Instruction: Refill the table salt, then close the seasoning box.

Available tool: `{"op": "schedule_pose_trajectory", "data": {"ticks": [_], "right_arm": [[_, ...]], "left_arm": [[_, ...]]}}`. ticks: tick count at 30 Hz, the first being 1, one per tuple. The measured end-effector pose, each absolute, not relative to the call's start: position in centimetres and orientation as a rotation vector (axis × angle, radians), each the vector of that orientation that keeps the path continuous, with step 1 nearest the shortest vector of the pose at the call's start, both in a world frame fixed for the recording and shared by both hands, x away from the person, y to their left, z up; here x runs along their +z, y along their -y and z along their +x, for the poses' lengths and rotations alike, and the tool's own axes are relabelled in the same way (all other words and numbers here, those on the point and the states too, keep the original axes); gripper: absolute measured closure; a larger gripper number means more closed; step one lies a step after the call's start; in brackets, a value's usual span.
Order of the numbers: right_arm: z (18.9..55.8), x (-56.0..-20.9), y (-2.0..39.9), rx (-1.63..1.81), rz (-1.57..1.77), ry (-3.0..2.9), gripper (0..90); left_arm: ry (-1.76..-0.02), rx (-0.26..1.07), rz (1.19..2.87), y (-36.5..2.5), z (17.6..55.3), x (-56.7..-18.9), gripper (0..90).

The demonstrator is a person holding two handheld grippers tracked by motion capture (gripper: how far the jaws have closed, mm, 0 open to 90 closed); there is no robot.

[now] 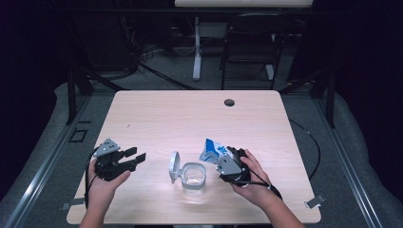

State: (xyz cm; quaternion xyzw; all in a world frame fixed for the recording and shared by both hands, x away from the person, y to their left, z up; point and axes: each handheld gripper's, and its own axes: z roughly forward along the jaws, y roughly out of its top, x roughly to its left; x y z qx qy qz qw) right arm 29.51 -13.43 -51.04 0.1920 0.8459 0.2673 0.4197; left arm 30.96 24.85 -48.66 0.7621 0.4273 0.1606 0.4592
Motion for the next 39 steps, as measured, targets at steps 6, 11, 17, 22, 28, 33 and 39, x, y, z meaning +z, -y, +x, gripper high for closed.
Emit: {"op": "schedule_pose_trajectory", "data": {"ticks": [6, 11, 17, 22, 28, 33, 39], "right_arm": [[29.56, -51.06, 13.67, 0.643, 0.471, -2.112, 41.1], [29.52, -50.99, 13.76, 0.646, 0.467, -2.109, 41.1], [29.45, -50.89, 13.78, 0.635, 0.450, -2.102, 41.1], [29.58, -50.92, 13.84, 0.622, 0.443, -2.103, 41.1], [29.69, -50.99, 13.88, 0.601, 0.422, -2.099, 41.1], [29.61, -50.96, 13.77, 0.578, 0.394, -2.098, 41.1], [29.56, -50.99, 13.68, 0.583, 0.386, -2.093, 41.2]], "left_arm": [[-1.052, 0.398, 1.877, -24.77, 30.94, -48.64, 52.1], [-1.050, 0.404, 1.878, -24.66, 30.83, -48.56, 51.7], [-1.041, 0.406, 1.893, -24.64, 30.82, -48.62, 51.7], [-1.048, 0.407, 1.896, -24.83, 30.88, -48.81, 51.7], [-1.047, 0.404, 1.899, -25.14, 30.64, -48.94, 51.7], [-1.053, 0.405, 1.888, -25.45, 30.50, -48.77, 51.8], [-1.065, 0.395, 1.880, -25.52, 30.58, -48.92, 51.8]]}}
